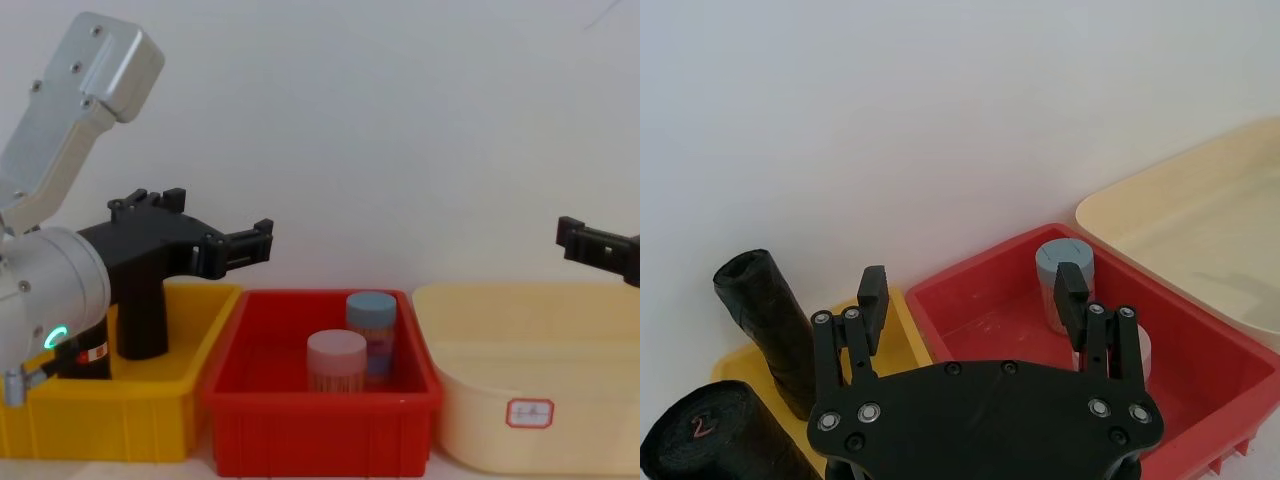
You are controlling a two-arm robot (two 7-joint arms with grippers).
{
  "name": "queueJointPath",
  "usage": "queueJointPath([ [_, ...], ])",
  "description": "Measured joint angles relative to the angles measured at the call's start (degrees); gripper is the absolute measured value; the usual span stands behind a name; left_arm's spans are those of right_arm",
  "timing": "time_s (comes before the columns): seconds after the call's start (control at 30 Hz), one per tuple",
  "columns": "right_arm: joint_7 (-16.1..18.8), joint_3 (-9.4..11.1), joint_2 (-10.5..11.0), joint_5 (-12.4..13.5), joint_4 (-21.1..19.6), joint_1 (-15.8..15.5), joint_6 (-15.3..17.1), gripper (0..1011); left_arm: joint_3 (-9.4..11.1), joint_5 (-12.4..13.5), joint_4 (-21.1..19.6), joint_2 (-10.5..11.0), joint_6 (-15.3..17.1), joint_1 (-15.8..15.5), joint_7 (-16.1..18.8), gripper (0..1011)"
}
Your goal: Pick up the garbage bag with the one hand and transfer it to the other hand.
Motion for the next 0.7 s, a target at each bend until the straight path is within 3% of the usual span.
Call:
queueJointPath([
  [0.7, 0.00, 0.00, 0.00, 0.00, 0.00, 0.00, 0.00, 1000, 0.00, 0.00, 0.00, 0.00, 0.00, 0.00, 0.00, 1001],
])
